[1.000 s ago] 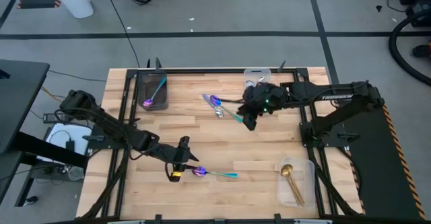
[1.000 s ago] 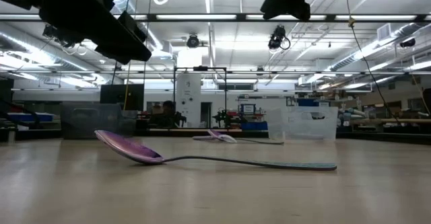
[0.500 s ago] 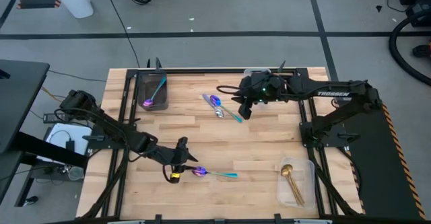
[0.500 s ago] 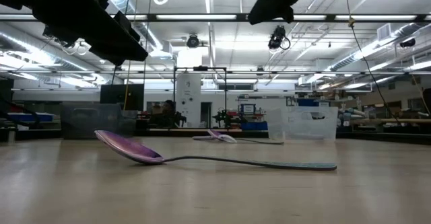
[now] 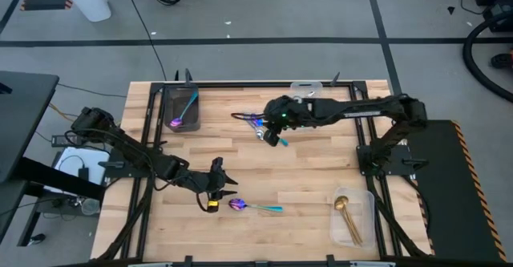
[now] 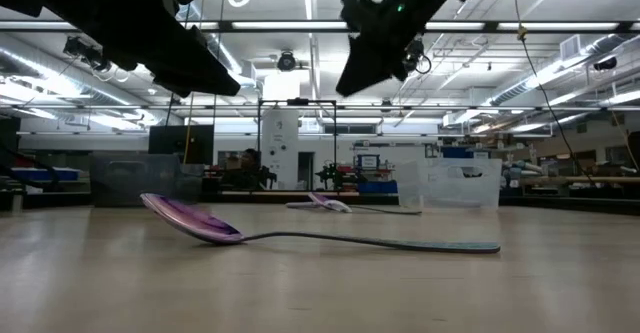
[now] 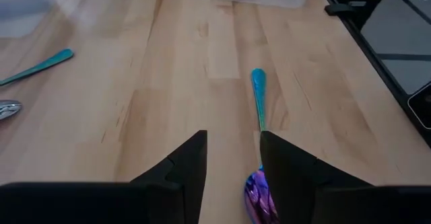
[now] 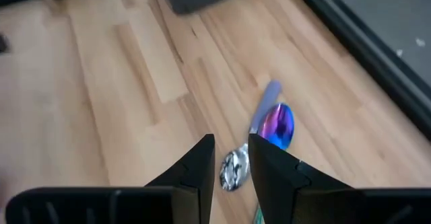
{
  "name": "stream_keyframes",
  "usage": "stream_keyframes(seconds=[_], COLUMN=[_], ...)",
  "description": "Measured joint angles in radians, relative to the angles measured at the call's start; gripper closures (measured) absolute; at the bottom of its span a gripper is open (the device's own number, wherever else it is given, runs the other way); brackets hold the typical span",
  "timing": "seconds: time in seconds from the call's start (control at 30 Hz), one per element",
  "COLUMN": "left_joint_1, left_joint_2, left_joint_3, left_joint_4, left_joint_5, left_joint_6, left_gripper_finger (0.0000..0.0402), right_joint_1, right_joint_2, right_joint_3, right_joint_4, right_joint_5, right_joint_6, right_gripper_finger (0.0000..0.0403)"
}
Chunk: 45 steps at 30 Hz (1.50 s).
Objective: Sort silverware by color (type)
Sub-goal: Put the blue spoon into the black bin
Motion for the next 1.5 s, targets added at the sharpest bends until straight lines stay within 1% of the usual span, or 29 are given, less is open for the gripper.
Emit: stream_keyframes(seconds=[0.2,0.37,0.5,0.73,0.97,1.2,1.33,1.5], left_joint_1=[0.001,0.001,0.001,0.001,0.005,0.022,0.027,0.027], left_joint_2=[0.0,0.0,0.0,0.0,0.0,0.0,0.0,0.0], left_joint_3=[0.0,0.0,0.0,0.0,0.001,0.001,0.001,0.001], left_joint_4=[0.0,0.001,0.001,0.01,0.018,0.018,0.017,0.016], left_joint_5=[0.0,0.0,-0.001,-0.002,-0.002,-0.003,-0.003,-0.002], left_joint_6=[0.031,0.035,0.041,0.066,0.109,0.116,0.13,0.143], left_gripper_finger=[0.0255,0.0255,0.0255,0.0255,0.0255,0.0255,0.0255,0.0255], right_joint_1=[-0.016,-0.032,-0.04,-0.045,-0.045,-0.044,-0.044,-0.043], right_joint_2=[0.093,0.144,0.162,0.189,0.21,0.242,0.253,0.258], right_joint_3=[0.0,0.0,0.0,0.0,-0.001,0.0,0.0,0.0], right_joint_4=[0.019,0.047,0.083,0.132,0.111,0.102,0.098,0.063], right_joint_5=[-0.004,-0.007,-0.02,-0.004,-0.004,-0.004,-0.004,-0.002], right_joint_6=[0.006,0.03,0.035,0.033,0.035,0.034,0.032,0.032], right_gripper_finger=[0.0302,0.0302,0.0302,0.0301,0.0299,0.0298,0.0288,0.0263])
